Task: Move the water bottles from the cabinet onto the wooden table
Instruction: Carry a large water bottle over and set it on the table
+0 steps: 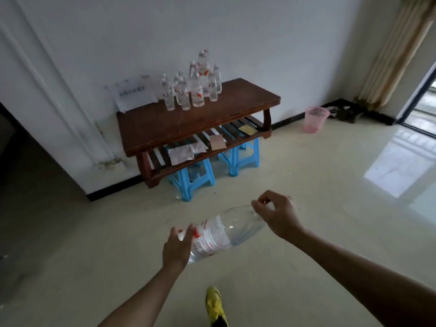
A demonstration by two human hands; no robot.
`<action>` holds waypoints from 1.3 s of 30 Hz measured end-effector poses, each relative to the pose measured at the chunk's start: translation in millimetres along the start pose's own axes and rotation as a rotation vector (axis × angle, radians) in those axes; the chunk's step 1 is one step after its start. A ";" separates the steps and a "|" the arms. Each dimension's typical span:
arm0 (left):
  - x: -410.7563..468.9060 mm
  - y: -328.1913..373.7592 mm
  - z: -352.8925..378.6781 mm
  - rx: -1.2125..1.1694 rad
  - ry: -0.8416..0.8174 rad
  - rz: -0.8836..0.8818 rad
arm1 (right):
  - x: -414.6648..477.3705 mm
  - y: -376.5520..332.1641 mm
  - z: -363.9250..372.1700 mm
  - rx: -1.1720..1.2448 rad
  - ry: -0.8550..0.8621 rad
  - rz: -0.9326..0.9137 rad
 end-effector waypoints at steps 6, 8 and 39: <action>140.2 95.5 35.4 -0.014 -0.021 0.034 | 152.8 46.5 47.3 -0.028 -0.017 -0.018; 184.2 133.3 44.0 -0.014 -0.039 0.050 | 203.5 57.2 53.7 -0.042 -0.014 -0.002; 620.2 633.1 325.7 -0.181 -0.108 -0.031 | 873.0 331.6 26.6 -0.039 0.013 -0.115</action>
Point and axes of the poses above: each hand's wrist, its own x-axis towards the middle knuckle, its own z-axis out of the palm, y = z × x, the point moved 10 cm from there along x, towards the middle knuckle, and after that the axes turned 14 degrees about -z, right-handed, at the moved point
